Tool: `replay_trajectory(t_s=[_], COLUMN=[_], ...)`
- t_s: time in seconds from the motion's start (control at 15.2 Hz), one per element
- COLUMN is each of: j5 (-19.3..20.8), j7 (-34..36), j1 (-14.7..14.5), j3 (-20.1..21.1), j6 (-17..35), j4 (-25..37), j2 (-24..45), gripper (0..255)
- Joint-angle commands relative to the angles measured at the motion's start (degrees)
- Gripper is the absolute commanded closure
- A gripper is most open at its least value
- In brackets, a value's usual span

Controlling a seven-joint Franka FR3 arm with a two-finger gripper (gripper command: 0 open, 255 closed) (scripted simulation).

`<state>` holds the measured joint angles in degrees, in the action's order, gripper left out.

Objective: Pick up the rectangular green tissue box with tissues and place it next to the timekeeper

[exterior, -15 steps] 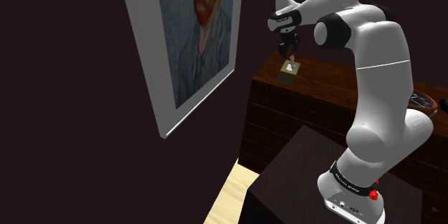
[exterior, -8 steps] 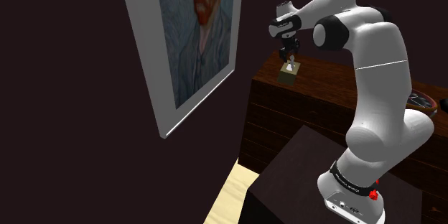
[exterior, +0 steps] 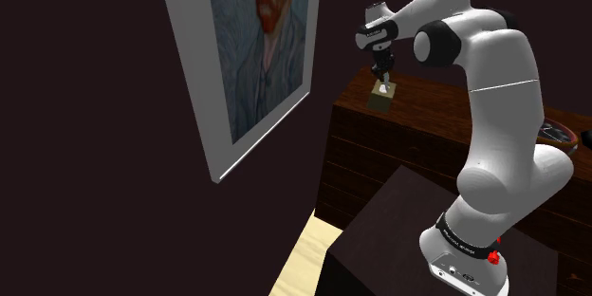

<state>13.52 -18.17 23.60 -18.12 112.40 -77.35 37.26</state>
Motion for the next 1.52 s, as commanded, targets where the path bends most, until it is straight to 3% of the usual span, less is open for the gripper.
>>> replay_trajectory(t_s=[0.0, 0.46, 0.53, 0.73, 0.92, 1.45], j5=[-0.05, -0.06, -0.06, 5.11, 8.91, 8.7], j7=[0.0, 0.01, 0.01, -9.42, -20.77, -21.01], j1=[-0.03, -0.04, -0.04, -1.67, -1.07, 0.27], j3=[0.05, 0.06, 0.06, 1.02, 2.04, 1.61], j6=[-0.03, -0.04, -0.04, 10.43, 19.04, 23.75], j4=[-0.06, -0.03, -0.03, -17.69, -31.74, -32.31], j2=[0.06, 0.1, 0.1, -12.42, -23.5, -19.73], gripper=[255, 255, 0, 0, 0, 0])
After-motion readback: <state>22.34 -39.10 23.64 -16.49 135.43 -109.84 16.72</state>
